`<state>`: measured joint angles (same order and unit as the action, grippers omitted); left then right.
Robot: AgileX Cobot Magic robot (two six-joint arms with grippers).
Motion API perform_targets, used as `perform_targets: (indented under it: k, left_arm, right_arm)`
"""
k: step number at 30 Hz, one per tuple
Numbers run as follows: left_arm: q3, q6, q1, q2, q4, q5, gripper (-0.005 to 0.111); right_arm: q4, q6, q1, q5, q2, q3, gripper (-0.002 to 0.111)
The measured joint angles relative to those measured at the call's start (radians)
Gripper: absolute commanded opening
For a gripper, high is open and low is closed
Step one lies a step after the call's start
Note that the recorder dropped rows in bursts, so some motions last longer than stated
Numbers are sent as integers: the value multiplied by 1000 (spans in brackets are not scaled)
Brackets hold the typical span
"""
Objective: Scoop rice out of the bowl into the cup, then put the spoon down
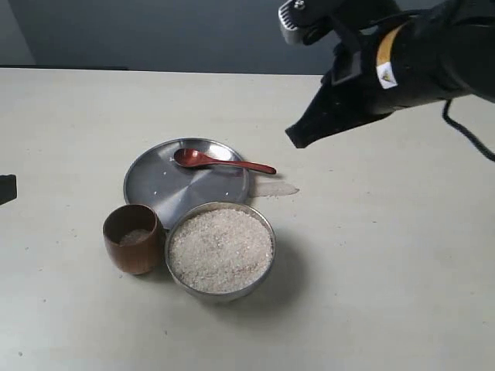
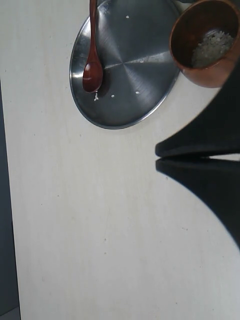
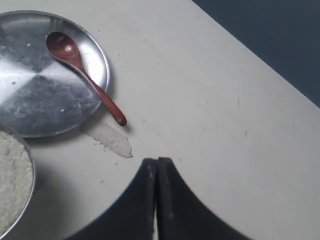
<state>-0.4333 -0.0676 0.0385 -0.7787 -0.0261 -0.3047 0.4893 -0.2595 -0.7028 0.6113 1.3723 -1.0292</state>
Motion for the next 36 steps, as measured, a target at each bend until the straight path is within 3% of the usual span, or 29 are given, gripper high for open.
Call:
perform_targets:
  k: [9,19,36]
  left_arm:
    - [0,0,0,0,0,0,0]
    - [0,0,0,0,0,0,0]
    - [0,0,0,0,0,0,0]
  right_arm:
    - [-31,-25,0,-30,-278,215,0]
    - [-152,-32,0,-185,-678,562,0]
    - [-210,-33,0,-74,-755,605,0]
